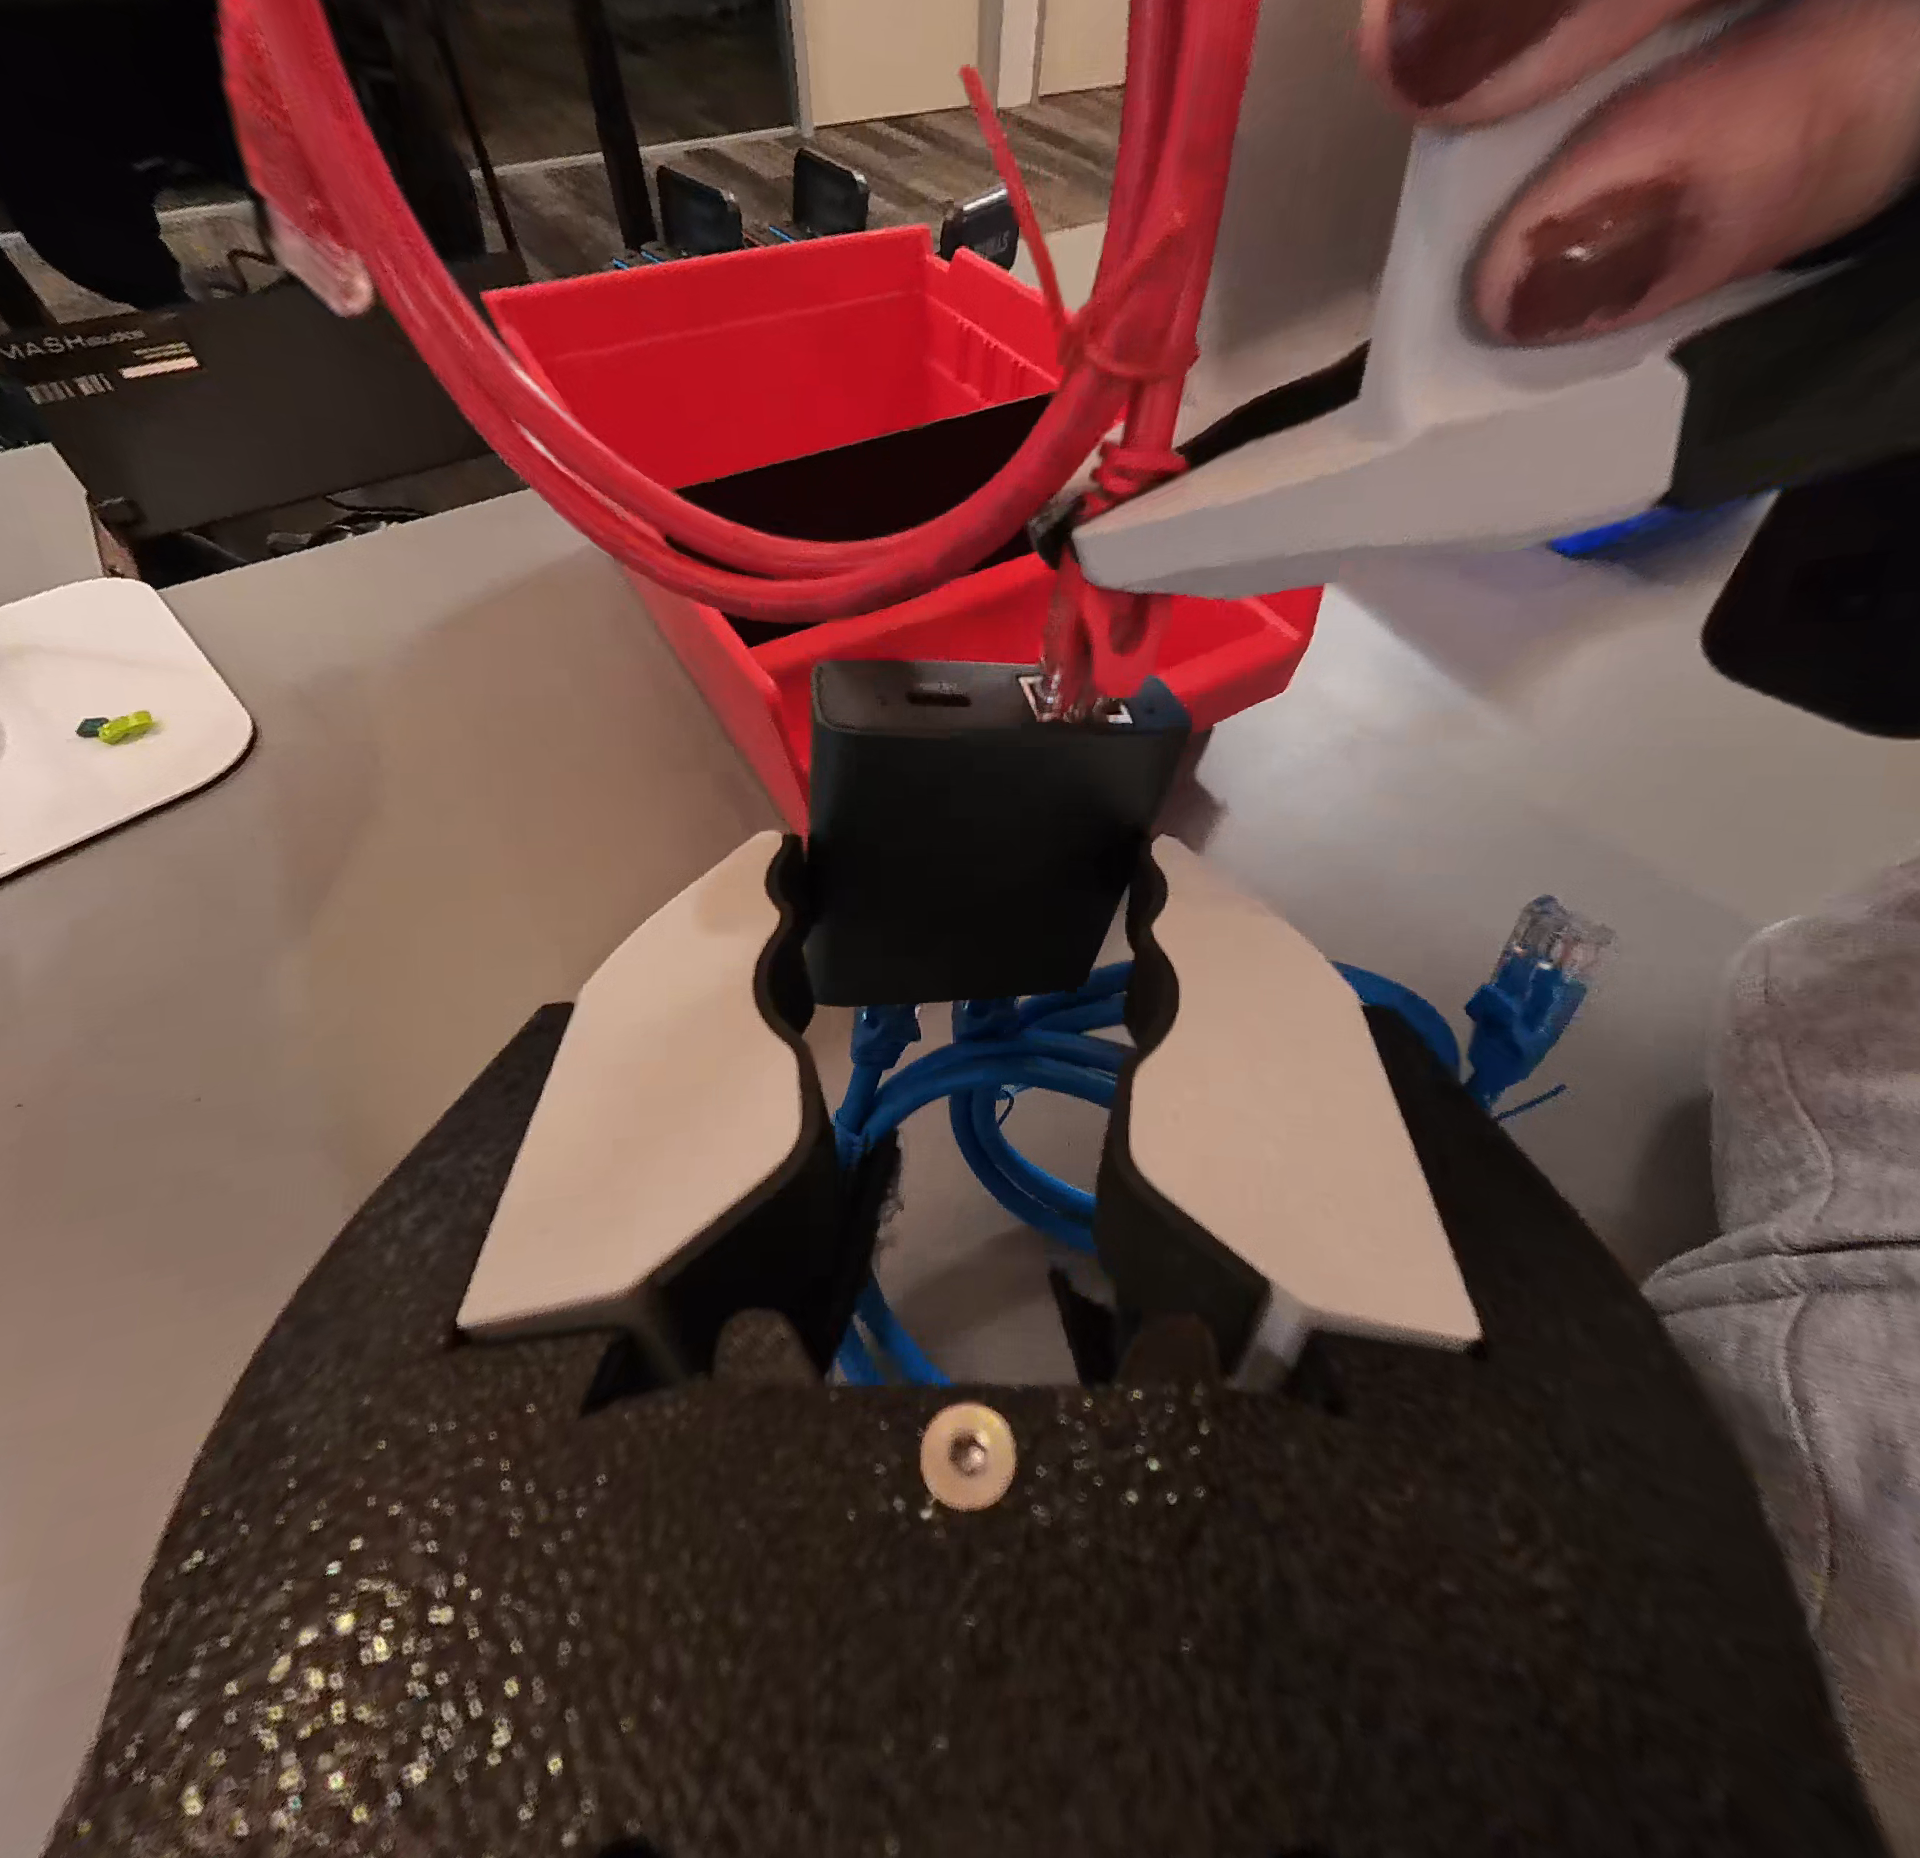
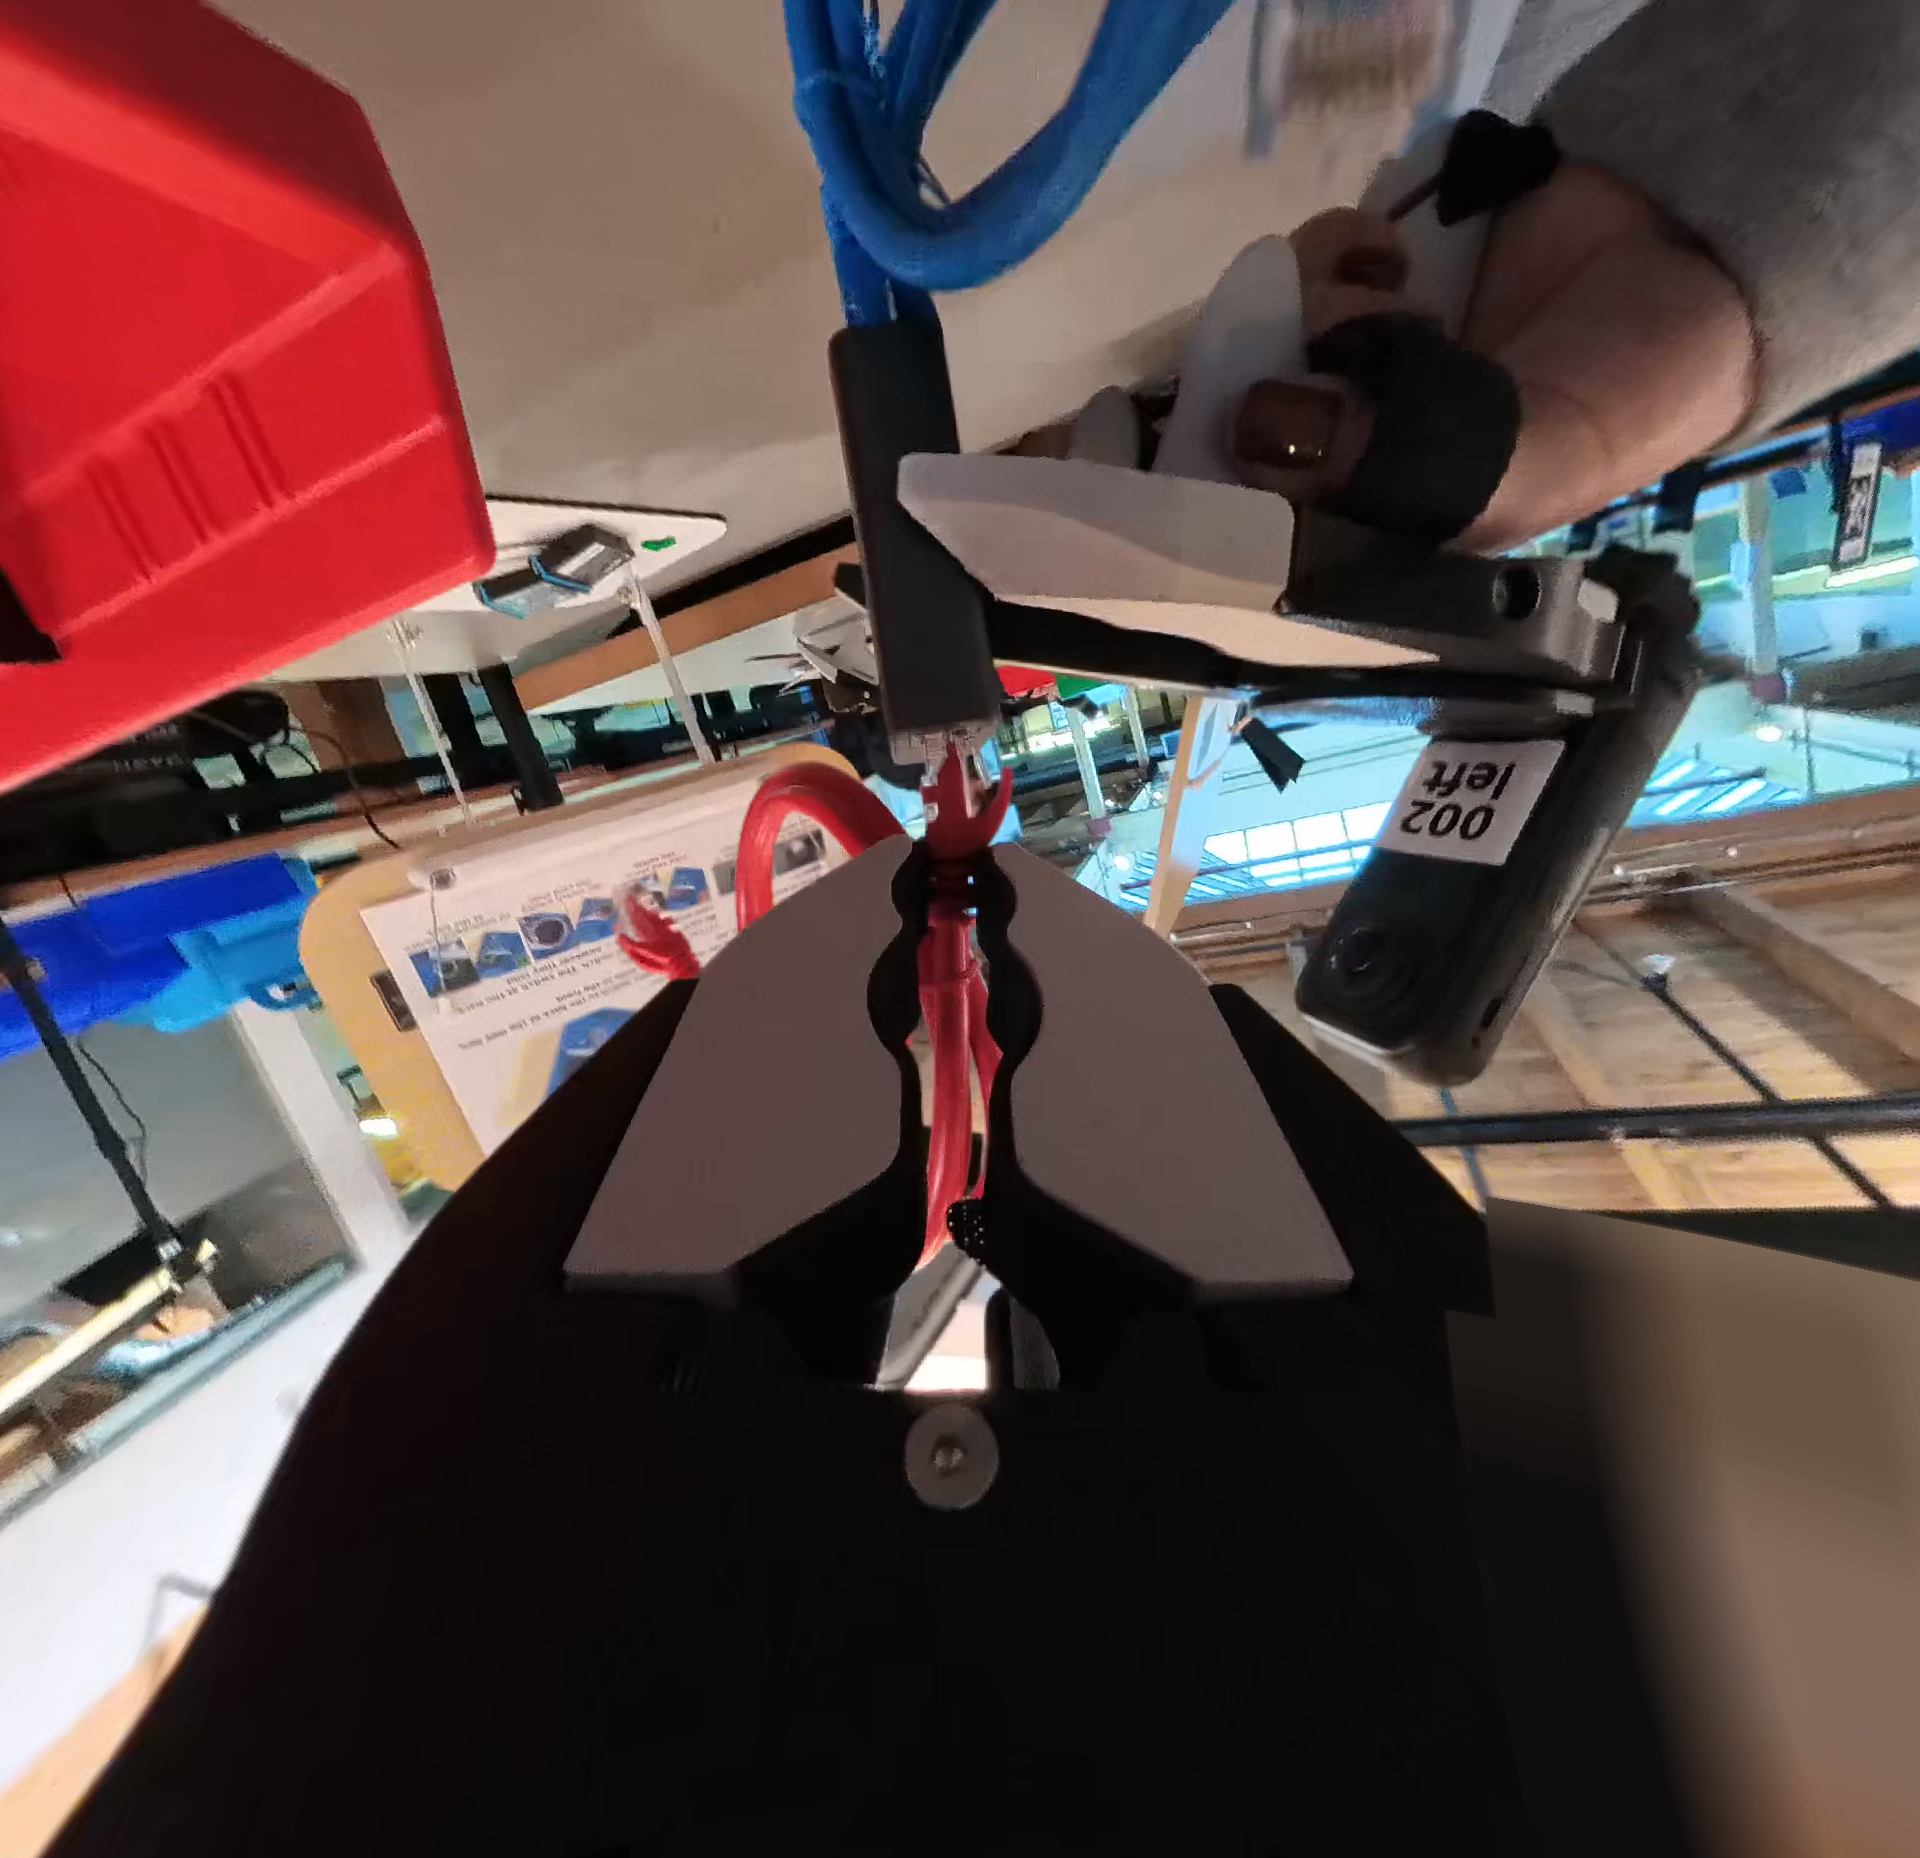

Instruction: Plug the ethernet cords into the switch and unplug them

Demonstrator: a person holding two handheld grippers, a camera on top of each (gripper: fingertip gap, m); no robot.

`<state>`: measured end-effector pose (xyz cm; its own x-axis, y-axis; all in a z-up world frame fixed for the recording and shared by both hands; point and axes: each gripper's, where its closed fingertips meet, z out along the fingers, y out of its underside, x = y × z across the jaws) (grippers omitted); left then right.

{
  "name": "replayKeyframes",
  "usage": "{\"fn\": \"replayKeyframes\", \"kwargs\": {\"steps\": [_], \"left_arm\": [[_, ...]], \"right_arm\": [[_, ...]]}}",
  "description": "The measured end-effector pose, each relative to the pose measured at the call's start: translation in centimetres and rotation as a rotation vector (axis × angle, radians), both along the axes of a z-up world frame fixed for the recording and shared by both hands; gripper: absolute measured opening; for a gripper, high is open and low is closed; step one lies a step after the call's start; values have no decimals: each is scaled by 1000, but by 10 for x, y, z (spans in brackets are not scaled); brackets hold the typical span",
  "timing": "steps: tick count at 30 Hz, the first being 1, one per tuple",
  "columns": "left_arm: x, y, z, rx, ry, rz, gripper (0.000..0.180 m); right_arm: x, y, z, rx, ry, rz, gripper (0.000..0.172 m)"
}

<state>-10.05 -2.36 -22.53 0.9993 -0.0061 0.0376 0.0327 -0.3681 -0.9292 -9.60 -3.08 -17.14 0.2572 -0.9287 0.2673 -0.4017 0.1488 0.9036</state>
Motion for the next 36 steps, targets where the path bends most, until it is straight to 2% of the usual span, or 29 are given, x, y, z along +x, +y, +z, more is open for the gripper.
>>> {"fn": "replayKeyframes", "kwargs": {"steps": [4, 14, 17, 27, 36], "left_arm": [[-1, 1, -1, -2, -17, 7, 58], [-5, 2, 7, 65, -118, -16, 61], [-5, 1, 3, 42, -130, -24, 61], [-8, 0, -4, 27, -87, 20, 59], [-8, 2, -5, 13, -68, 24, 59]], "right_arm": [[-2, 0, -1, 18, 18, -26, 6], [-10, 9, 3, -195, -38, -112, 7], [-9, 10, -2, -224, -42, -120, 7], [-9, 2, -6, -95, 113, -42, 6], [-10, 3, -10, -60, 100, -64, 6]]}}
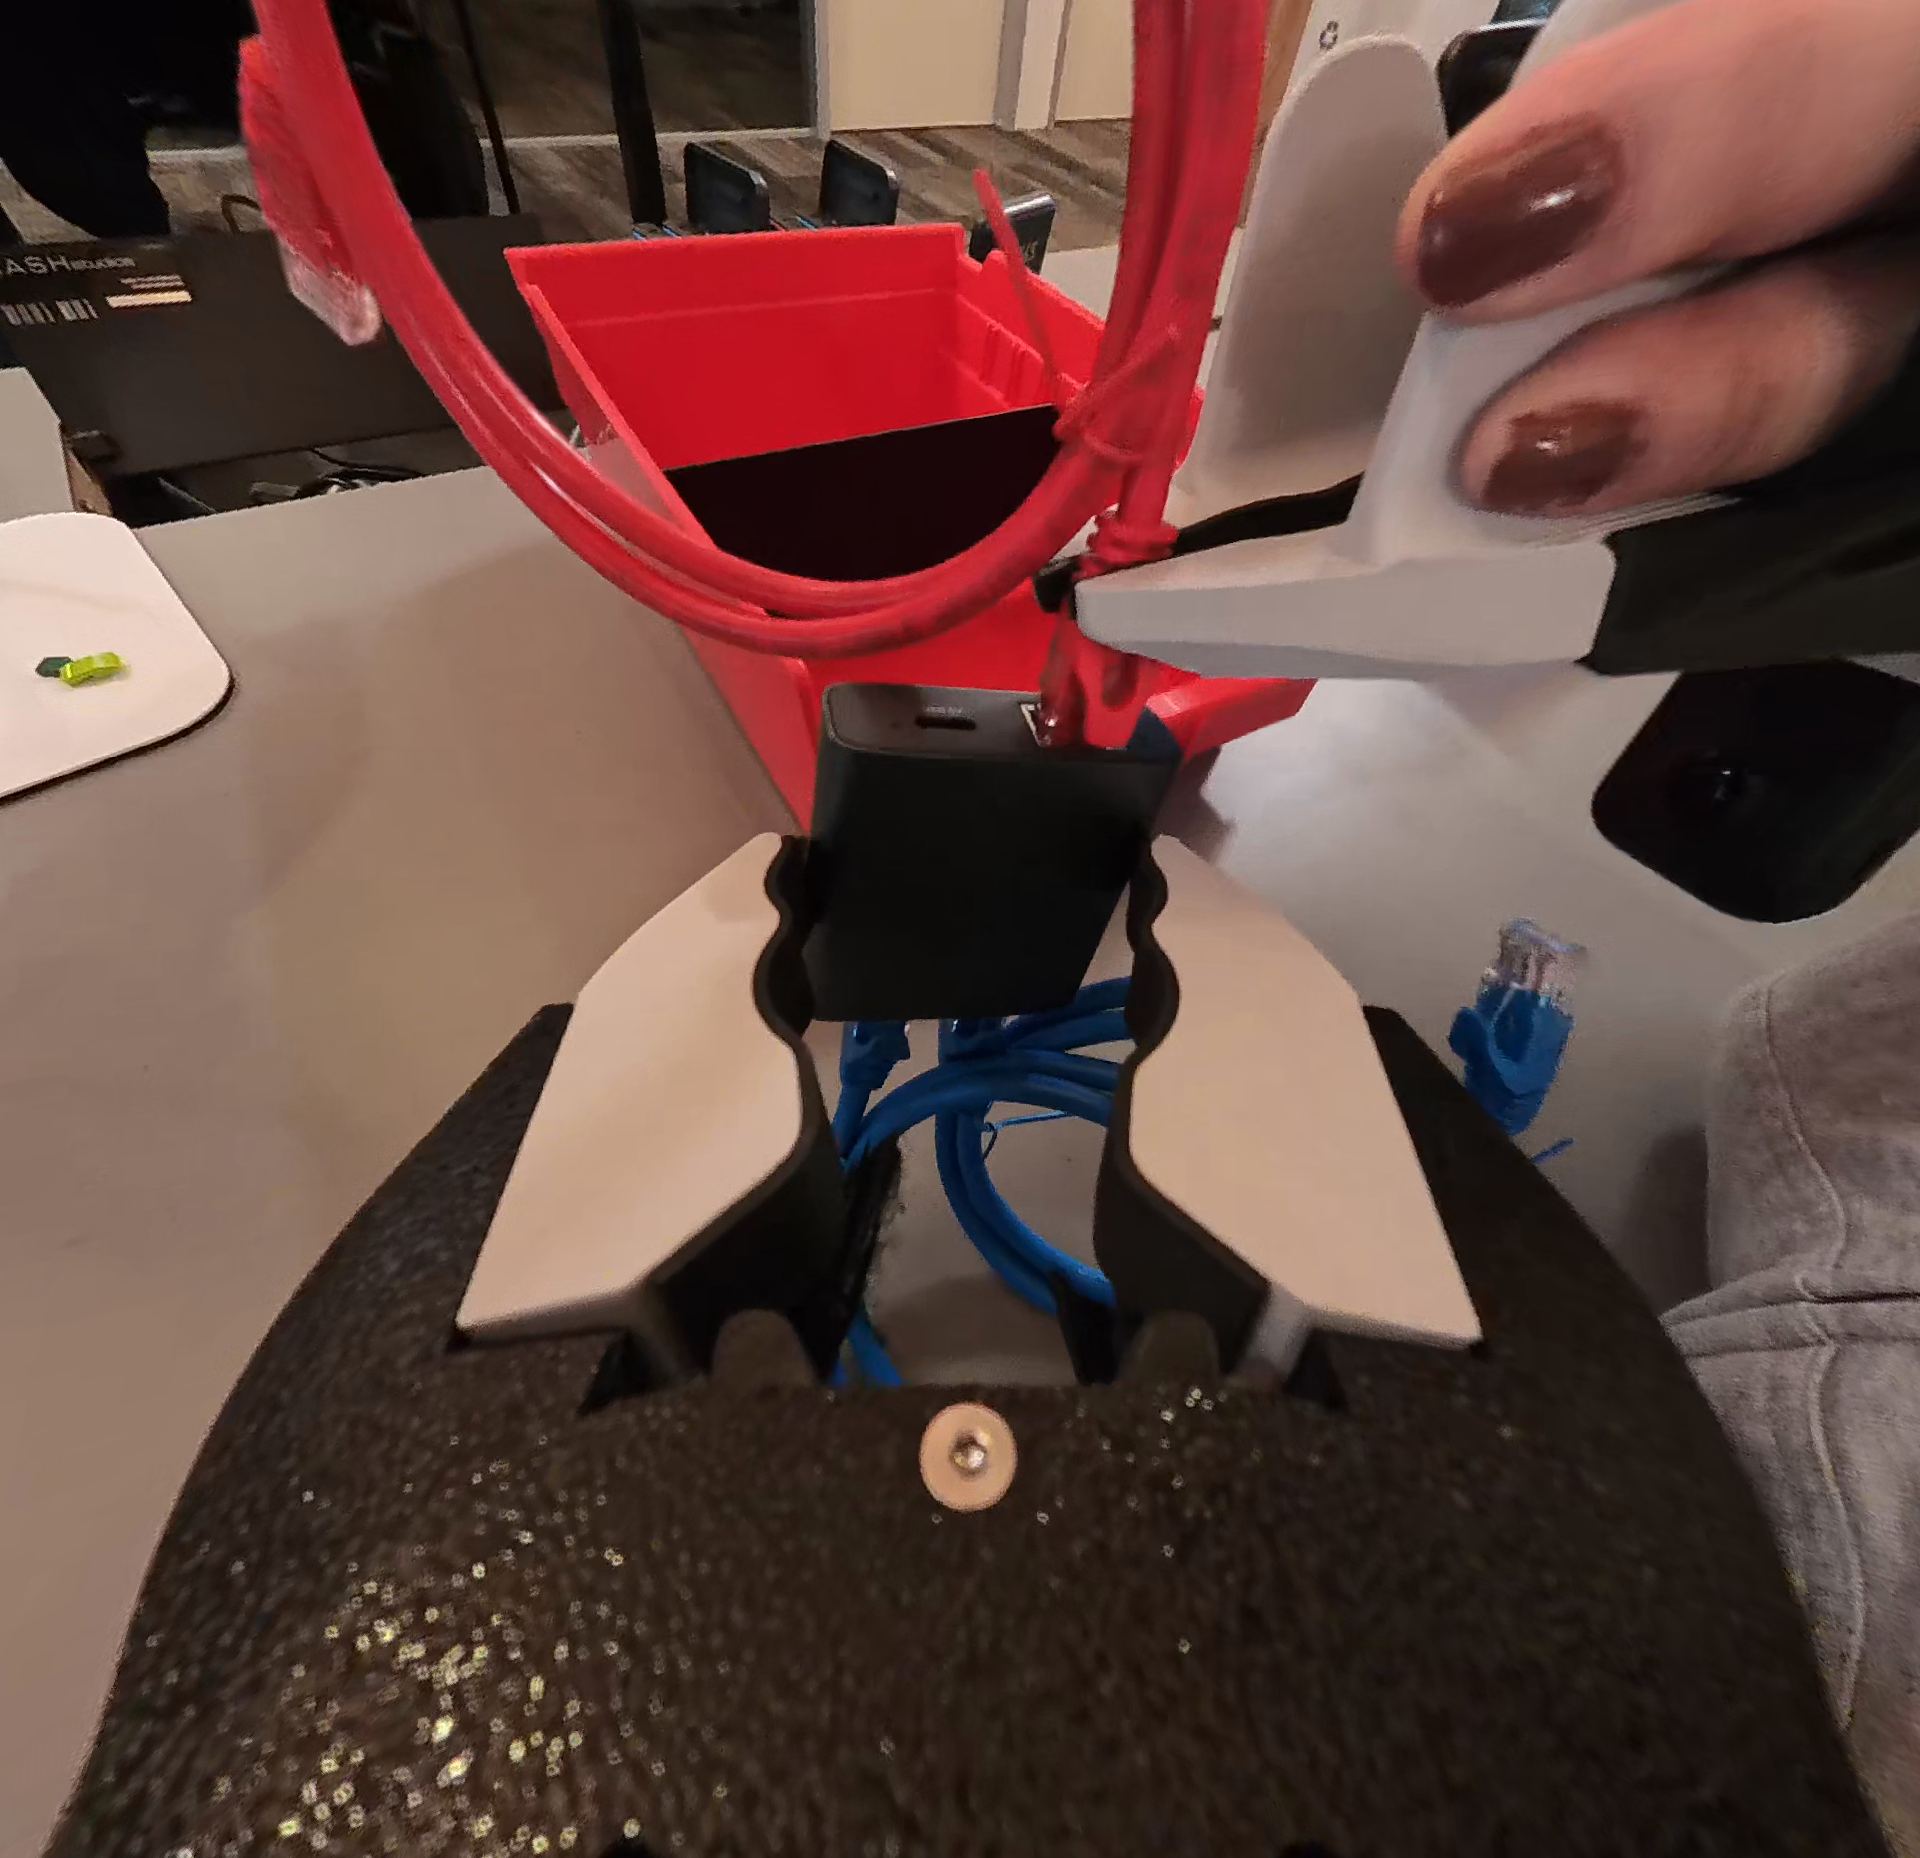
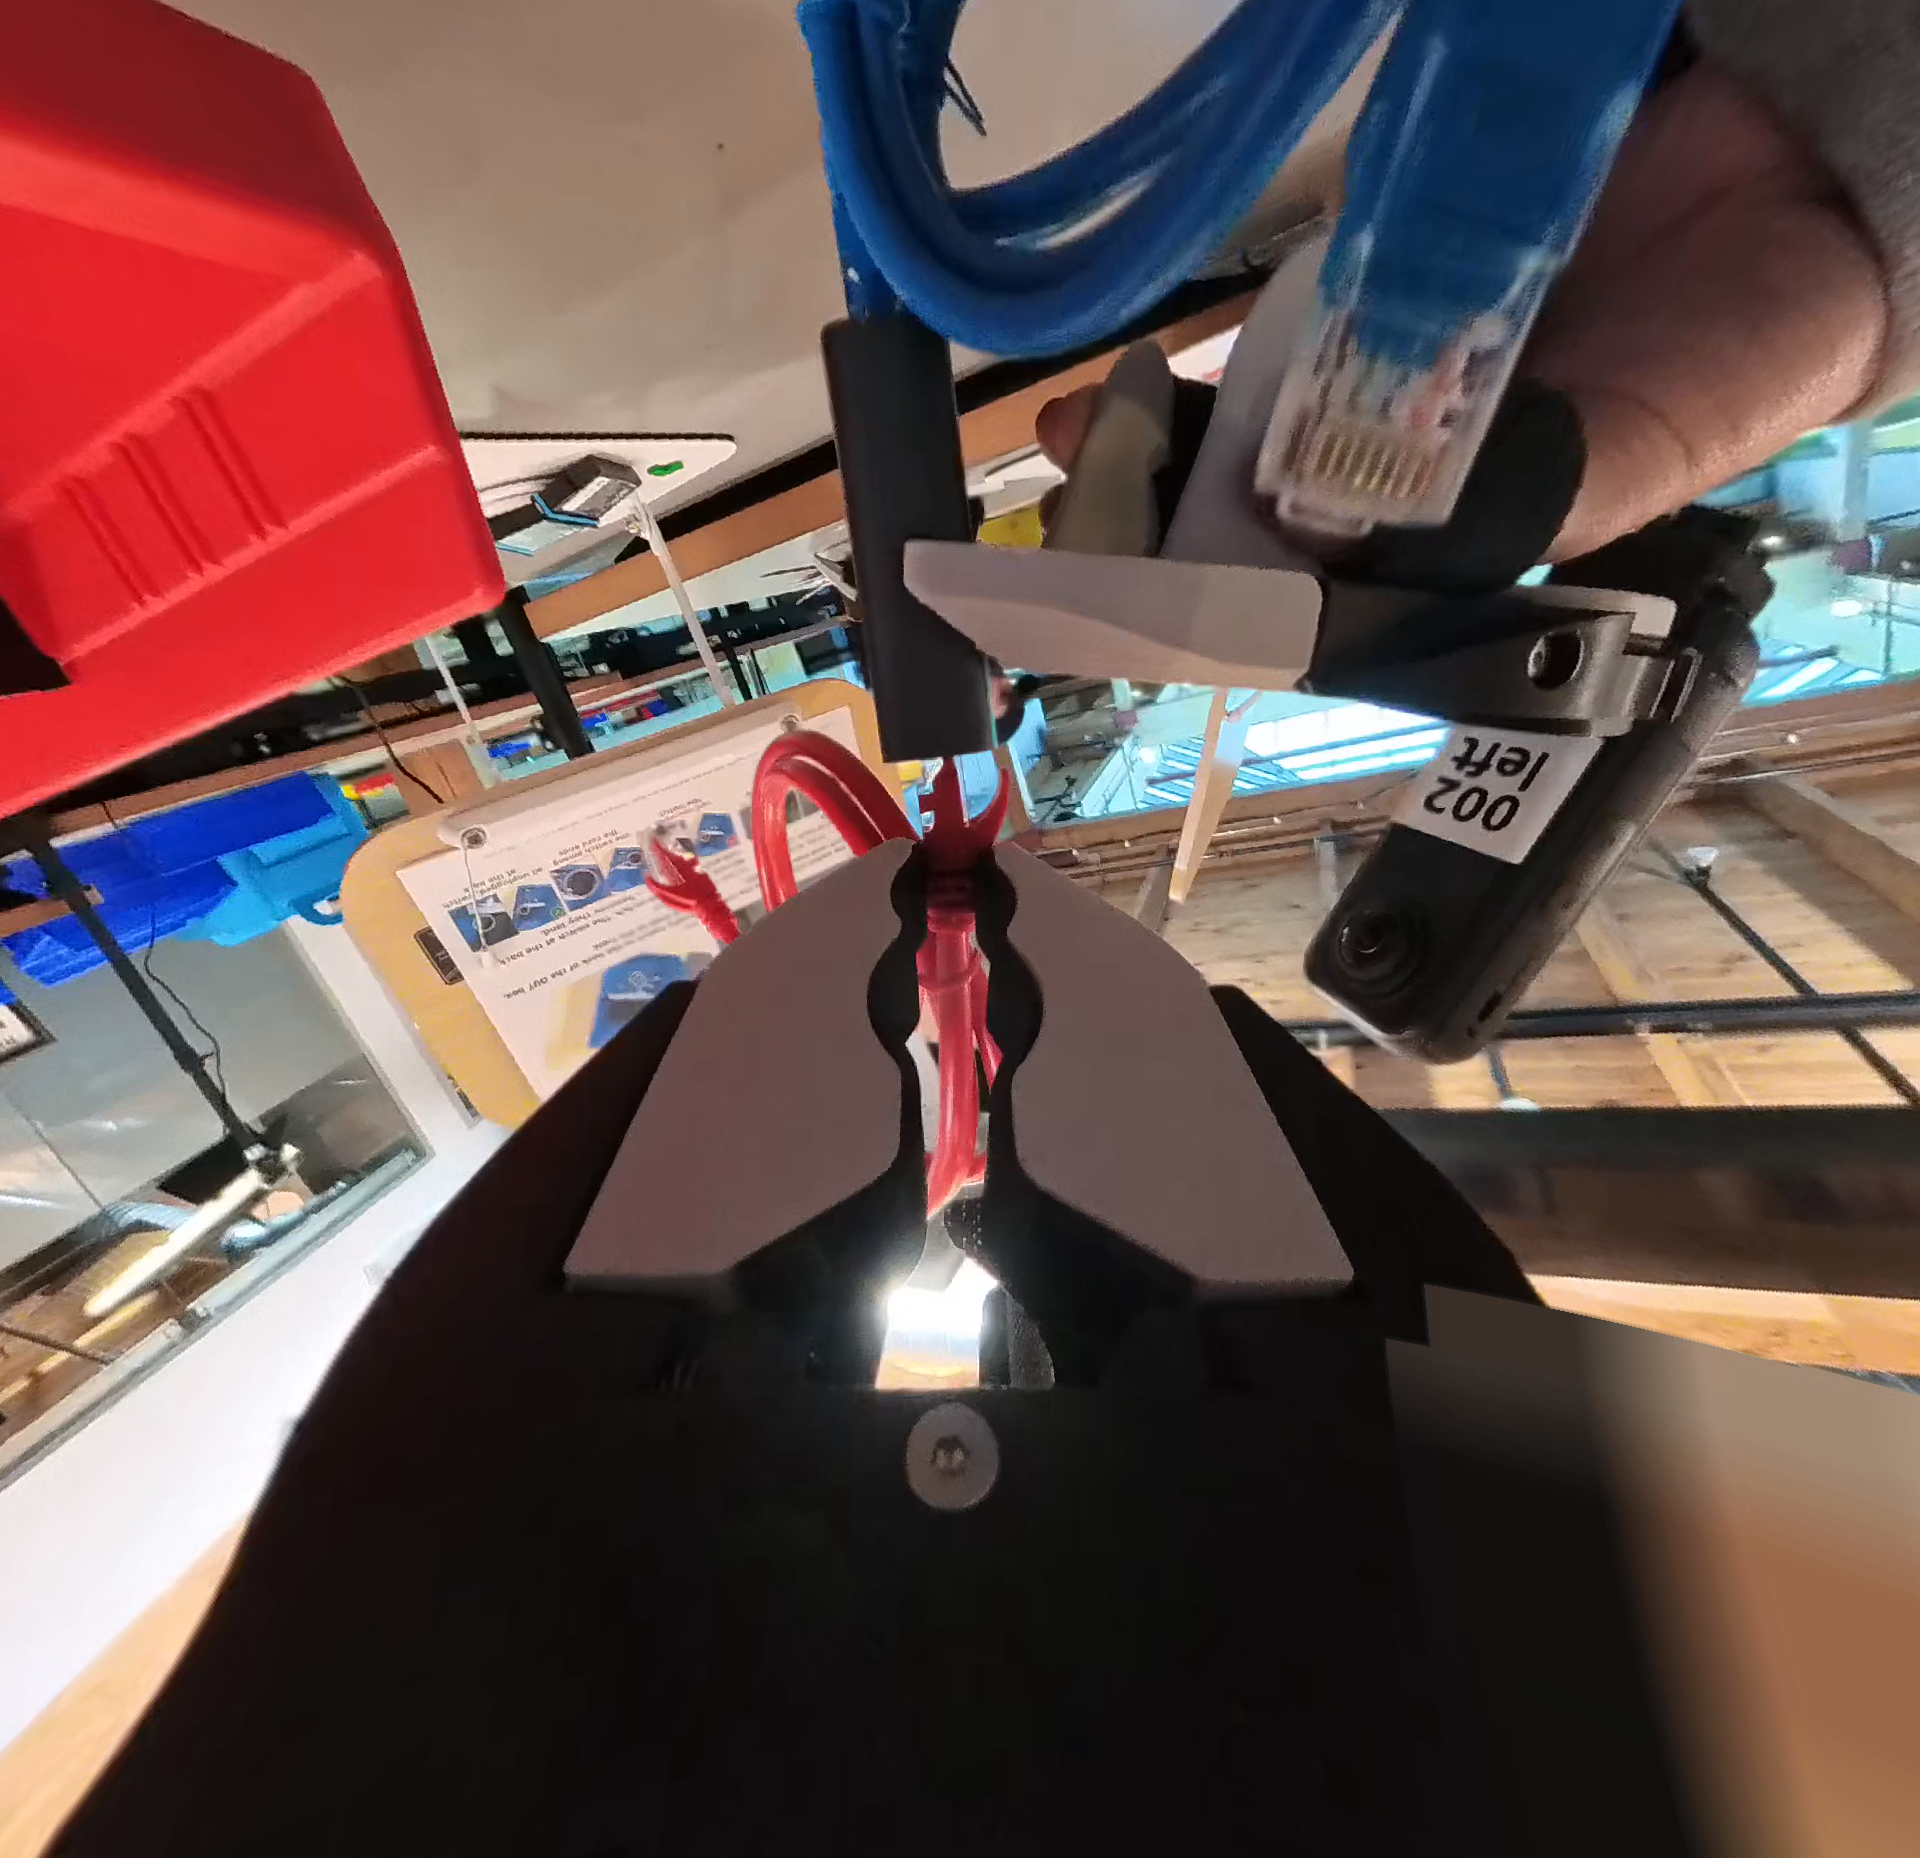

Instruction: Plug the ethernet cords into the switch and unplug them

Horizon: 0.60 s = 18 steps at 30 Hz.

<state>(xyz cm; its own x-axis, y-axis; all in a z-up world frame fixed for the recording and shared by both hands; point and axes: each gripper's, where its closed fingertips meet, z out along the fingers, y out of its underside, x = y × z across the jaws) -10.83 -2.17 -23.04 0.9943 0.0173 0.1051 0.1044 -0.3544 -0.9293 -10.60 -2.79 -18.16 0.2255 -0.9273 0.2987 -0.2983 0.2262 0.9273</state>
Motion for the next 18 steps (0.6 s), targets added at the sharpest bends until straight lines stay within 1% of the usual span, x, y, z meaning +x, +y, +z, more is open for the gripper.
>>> {"fn": "replayKeyframes", "kwargs": {"steps": [3, 8, 9, 11, 13, 15, 18], "left_arm": [[-3, 0, 3, 19, -3, 6, 59], [-6, -2, 12, 34, -43, -16, 59], [-6, -2, 12, 31, -62, -28, 59], [-8, -2, 10, 27, -87, -44, 59], [-8, -3, 10, 26, -113, -71, 59], [-6, -3, 13, 30, -127, -88, 59], [-5, -2, 15, 10, -105, -89, 59]], "right_arm": [[-5, 5, 2, -91, -54, -51, 7], [-11, 11, 6, -406, -230, -157, 9], [-11, 10, 9, -472, -264, -164, 15], [-11, 10, 15, -572, -306, -182, 31], [-14, 19, 16, -610, -332, -252, 50], [-12, 24, 7, -595, -374, -293, 65], [-3, 17, -8, -515, -376, -268, 70]]}}
